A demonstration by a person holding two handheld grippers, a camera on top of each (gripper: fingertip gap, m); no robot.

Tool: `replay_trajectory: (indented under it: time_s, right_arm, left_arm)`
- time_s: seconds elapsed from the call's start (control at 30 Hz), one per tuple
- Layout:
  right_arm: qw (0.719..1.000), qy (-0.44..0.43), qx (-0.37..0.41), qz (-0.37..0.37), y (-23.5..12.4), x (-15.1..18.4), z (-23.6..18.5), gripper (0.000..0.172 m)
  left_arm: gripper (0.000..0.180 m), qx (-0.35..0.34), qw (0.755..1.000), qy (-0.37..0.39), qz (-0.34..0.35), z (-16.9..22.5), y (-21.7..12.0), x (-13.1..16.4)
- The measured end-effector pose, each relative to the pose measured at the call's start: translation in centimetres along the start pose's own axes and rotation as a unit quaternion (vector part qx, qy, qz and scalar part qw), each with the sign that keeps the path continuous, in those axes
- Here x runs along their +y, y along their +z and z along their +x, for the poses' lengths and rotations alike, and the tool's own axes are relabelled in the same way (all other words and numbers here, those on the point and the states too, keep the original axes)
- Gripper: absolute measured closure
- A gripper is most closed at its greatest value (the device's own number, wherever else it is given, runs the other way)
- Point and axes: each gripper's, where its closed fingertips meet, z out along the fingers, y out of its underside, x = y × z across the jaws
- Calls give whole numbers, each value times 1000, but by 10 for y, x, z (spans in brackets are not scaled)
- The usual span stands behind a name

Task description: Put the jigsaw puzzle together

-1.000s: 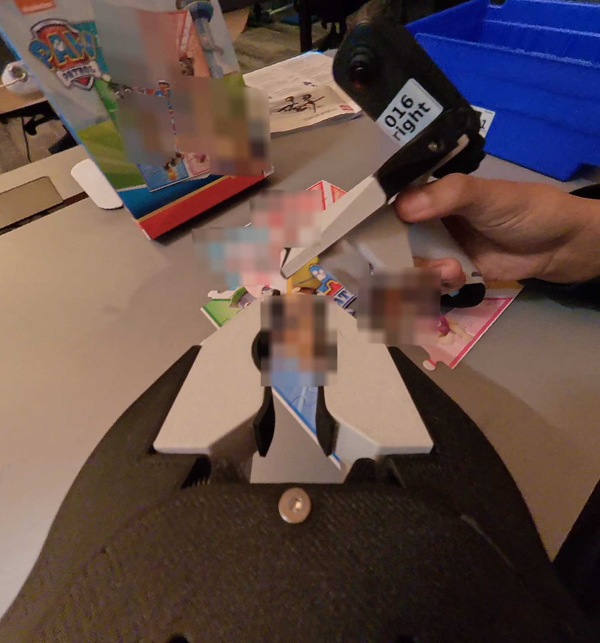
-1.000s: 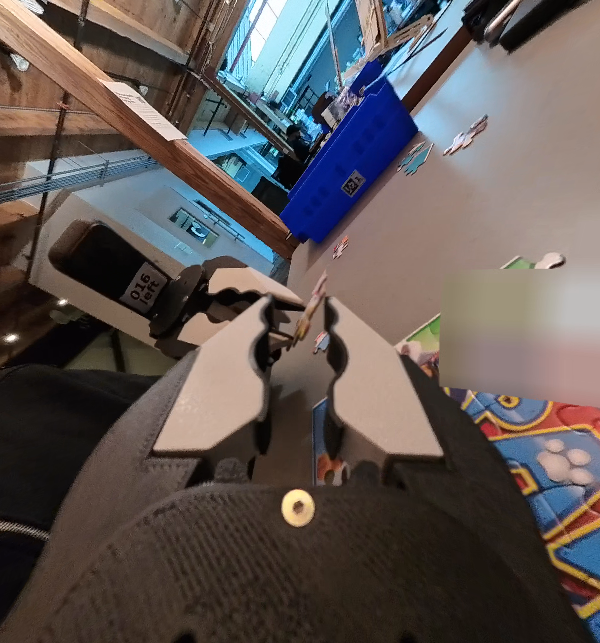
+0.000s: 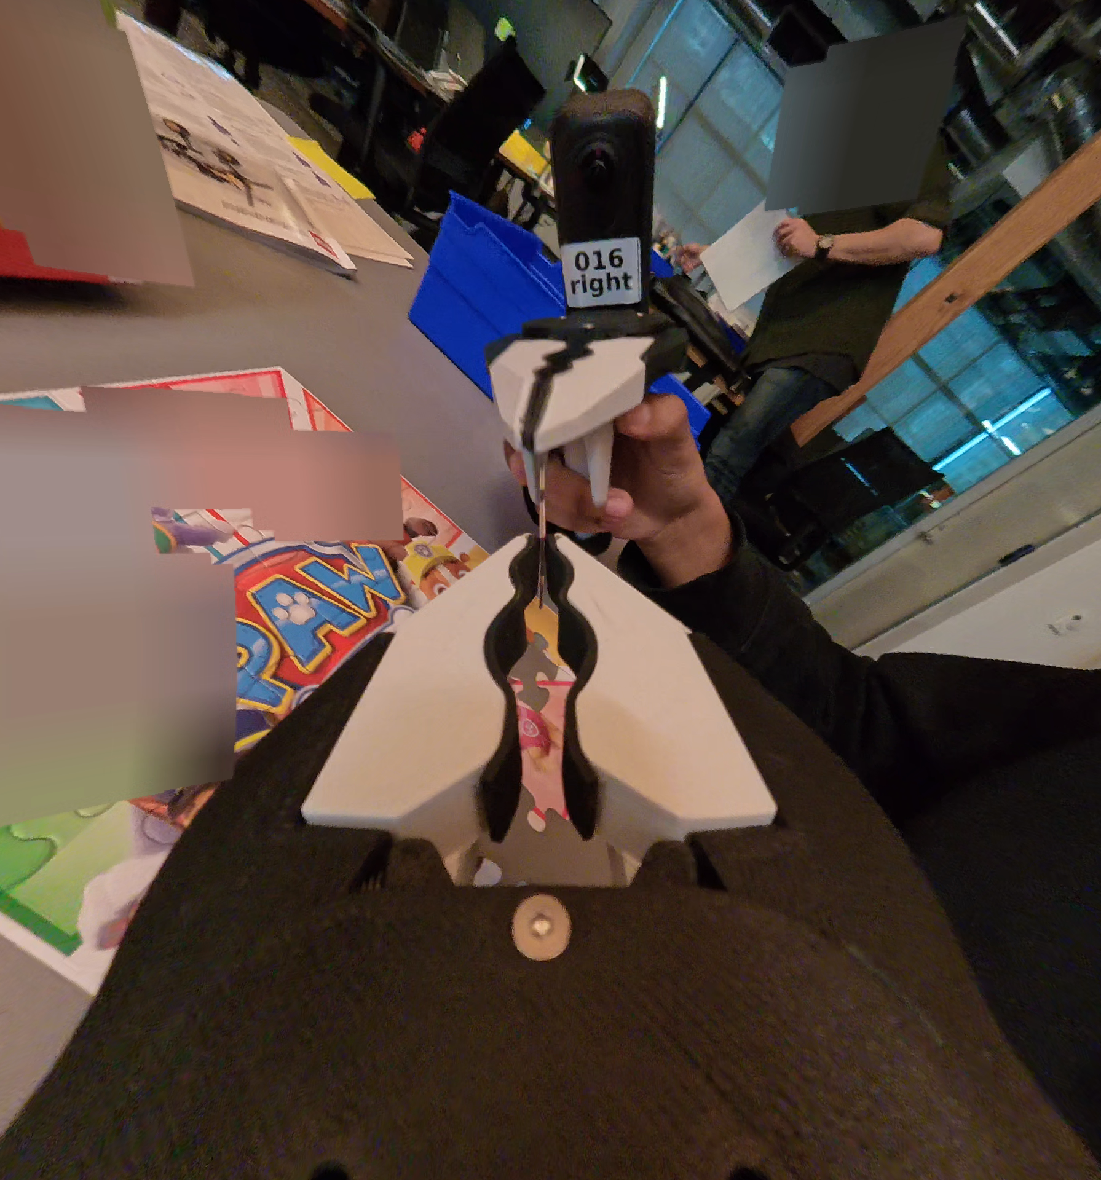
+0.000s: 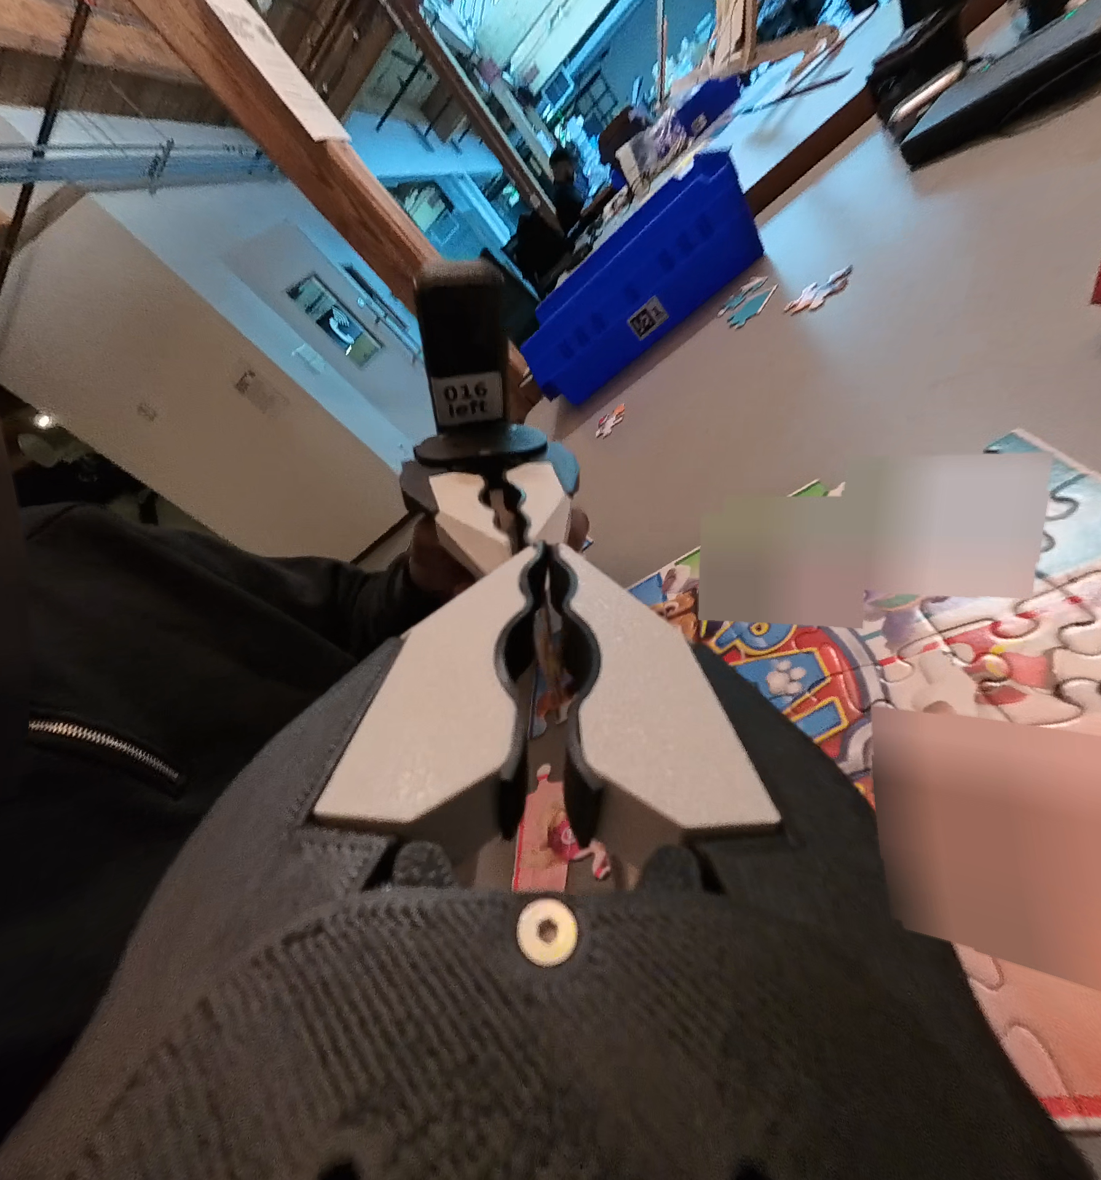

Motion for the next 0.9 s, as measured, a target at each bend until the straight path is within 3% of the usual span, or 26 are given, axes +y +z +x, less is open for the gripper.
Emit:
replay_trajectory:
  time_s: [0.2, 0.27, 0.37, 0.47, 0.53, 0.63, 0.9]
  right_arm:
    - [998, -36, 28, 42, -9, -17, -1, 172]
    - [991, -81, 70, 75, -17, -30, 1, 162]
    - [960, -200, 182, 70, -25, -38, 10, 151]
    - [902, -336, 272, 12, -18, -30, 14, 153]
    - [862, -405, 302, -26, -6, -20, 15, 155]
    - [825, -463, 315, -74, 13, -4, 15, 152]
    - [811, -480, 323, -87, 24, 3, 16, 152]
  left_arm:
    - [180, 5, 999, -31, 35, -5, -5, -8]
    - [180, -7, 997, -39, 61, -12, -12, -15]
    - [180, -14, 991, -68, 113, -20, -26, -30]
    - [180, -13, 982, -103, 156, -28, -38, -40]
    - [180, -15, 977, -117, 176, -32, -44, -44]
    - [180, -19, 973, -126, 195, -34, -50, -48]
    - [180, -15, 976, -114, 187, -26, -43, -47]
